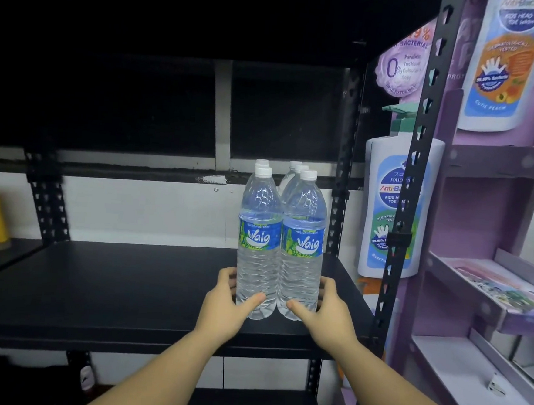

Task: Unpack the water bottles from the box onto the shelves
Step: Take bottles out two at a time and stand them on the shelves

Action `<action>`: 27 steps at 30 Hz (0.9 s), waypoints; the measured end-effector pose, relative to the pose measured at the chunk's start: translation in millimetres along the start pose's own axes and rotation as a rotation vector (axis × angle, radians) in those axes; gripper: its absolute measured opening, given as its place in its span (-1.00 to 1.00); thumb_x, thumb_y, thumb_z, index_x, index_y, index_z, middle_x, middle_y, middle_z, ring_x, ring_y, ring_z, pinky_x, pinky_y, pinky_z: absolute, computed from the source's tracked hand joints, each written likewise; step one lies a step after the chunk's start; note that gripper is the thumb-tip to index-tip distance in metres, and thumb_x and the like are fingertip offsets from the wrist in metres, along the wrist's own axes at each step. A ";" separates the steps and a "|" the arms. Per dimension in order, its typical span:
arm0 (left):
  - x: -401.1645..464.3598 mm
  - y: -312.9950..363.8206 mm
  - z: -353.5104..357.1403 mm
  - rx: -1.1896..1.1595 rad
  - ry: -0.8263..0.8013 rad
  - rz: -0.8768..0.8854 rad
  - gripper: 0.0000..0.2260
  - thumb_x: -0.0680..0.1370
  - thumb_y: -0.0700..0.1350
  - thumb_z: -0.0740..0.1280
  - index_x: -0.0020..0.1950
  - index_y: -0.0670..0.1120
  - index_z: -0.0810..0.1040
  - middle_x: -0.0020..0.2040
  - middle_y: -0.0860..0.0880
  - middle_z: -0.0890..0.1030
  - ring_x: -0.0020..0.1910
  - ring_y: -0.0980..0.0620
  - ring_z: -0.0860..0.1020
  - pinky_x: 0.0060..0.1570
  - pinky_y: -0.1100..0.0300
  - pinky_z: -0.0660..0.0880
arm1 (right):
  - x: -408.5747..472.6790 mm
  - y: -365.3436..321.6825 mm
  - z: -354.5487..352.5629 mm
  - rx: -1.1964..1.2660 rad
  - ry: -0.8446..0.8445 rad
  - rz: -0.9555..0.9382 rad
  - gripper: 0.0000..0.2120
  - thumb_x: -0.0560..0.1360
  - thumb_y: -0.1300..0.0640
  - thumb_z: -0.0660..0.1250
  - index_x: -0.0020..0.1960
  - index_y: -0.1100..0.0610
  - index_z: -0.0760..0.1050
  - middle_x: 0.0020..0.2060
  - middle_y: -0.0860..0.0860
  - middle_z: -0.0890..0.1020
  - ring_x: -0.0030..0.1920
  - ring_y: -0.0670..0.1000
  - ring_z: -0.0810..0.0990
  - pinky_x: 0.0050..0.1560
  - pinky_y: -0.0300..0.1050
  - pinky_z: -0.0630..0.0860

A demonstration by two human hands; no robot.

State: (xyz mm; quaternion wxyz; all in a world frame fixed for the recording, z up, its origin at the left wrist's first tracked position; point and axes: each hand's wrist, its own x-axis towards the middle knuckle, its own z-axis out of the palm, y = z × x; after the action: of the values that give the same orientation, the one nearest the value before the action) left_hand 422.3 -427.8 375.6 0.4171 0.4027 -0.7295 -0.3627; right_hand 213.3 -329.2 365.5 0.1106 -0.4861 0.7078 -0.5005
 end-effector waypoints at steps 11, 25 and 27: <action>18.3 -17.6 -5.2 0.009 -0.070 -0.081 -0.39 0.29 0.31 0.64 0.25 0.16 0.56 0.10 0.16 0.72 0.06 0.25 0.68 0.15 0.14 0.62 | 13.4 14.3 -12.4 0.033 -0.087 0.021 -0.39 0.28 -0.21 0.68 0.20 -0.13 0.49 0.02 -0.20 0.71 0.02 -0.24 0.68 0.09 -0.21 0.61; 16.9 -24.1 -8.4 -0.040 -0.094 -0.071 -0.48 0.33 0.09 0.70 0.23 0.14 0.64 0.07 0.16 0.76 0.07 0.22 0.70 0.16 0.15 0.63 | 9.7 11.0 -18.3 0.044 -0.144 -0.035 -0.32 0.22 -0.08 0.76 0.20 -0.34 0.49 -0.02 -0.28 0.73 -0.03 -0.30 0.67 -0.07 -0.42 0.50; 17.0 -25.8 -7.7 -0.039 -0.087 -0.061 -0.47 0.31 0.13 0.70 0.23 0.14 0.65 0.07 0.18 0.76 0.08 0.21 0.70 0.17 0.14 0.63 | 9.6 11.2 -17.5 0.042 -0.140 -0.043 -0.32 0.22 -0.09 0.75 0.20 -0.36 0.47 -0.02 -0.28 0.72 -0.03 -0.31 0.67 -0.05 -0.39 0.51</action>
State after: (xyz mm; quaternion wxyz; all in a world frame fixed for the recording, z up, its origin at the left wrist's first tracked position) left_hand 431.0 -455.1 361.7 0.3815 0.4004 -0.7271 -0.4067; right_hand 190.8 -326.0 367.8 0.1589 -0.5327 0.6771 -0.4822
